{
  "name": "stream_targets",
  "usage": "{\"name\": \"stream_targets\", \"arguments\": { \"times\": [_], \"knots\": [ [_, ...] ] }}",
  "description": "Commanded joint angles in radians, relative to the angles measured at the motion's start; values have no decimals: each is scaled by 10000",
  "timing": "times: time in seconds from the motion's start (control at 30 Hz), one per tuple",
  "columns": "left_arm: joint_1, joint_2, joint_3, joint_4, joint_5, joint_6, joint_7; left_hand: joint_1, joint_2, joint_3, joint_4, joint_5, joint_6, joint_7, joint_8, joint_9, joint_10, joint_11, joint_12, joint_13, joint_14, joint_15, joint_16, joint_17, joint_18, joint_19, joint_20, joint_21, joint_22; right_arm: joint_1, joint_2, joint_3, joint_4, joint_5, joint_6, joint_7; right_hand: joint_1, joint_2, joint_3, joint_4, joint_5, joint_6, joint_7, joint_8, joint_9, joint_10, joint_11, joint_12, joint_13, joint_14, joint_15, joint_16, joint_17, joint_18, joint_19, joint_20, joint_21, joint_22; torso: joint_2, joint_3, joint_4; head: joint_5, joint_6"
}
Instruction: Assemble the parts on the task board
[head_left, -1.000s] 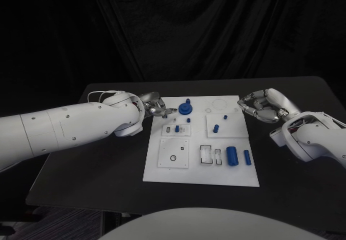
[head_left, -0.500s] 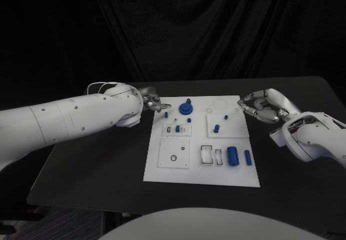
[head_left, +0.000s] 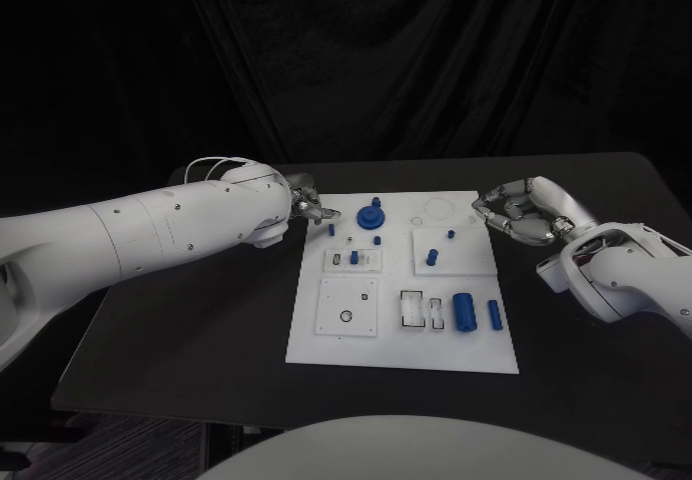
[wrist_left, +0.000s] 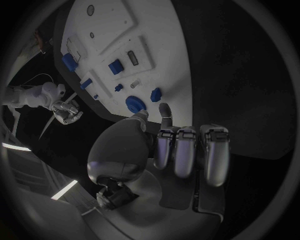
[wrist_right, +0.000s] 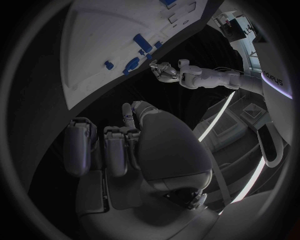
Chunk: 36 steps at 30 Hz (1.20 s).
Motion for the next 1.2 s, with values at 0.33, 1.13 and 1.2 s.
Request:
{"name": "stream_targets", "arguments": {
  "times": [0.33,1.13,1.2],
  "knots": [
    [-15,206,-3,-251,-42,545,168,99,78,-254,23,-49,-104,105,-691,-333,1073,164,35,2634,1021,124,27,2633,-63,1051,96,-34,2633,-25,2,6,26,-3,62,-186,93,4,48,19,61,-90,7,62,13,1024,58,27,2634,1024,82,-61,2513,-84,189,77,-29,2018,-4,6,-21,50,2],
    [-90,416,-29,-453,-42,844,147,495,224,-270,-76,526,116,136,-1226,-594,1073,205,35,2634,1021,175,27,2633,-63,1051,151,-34,2633,-25,15,7,36,-3,90,-192,149,-4,84,-17,136,-114,9,73,16,1024,57,27,2634,1021,81,-69,2505,-79,181,78,-47,2012,-3,7,8,25,2],
    [-94,424,-30,-470,-42,864,151,495,224,-270,-76,526,116,136,-1226,-594,1073,205,35,2634,1021,175,27,2633,-63,1051,151,-34,2633,-25,16,7,35,-3,91,-194,149,-4,84,-17,136,-114,9,73,16,1024,57,27,2634,1021,81,-69,2505,-79,181,78,-47,2012,-6,5,2,30,2]
  ]
}}
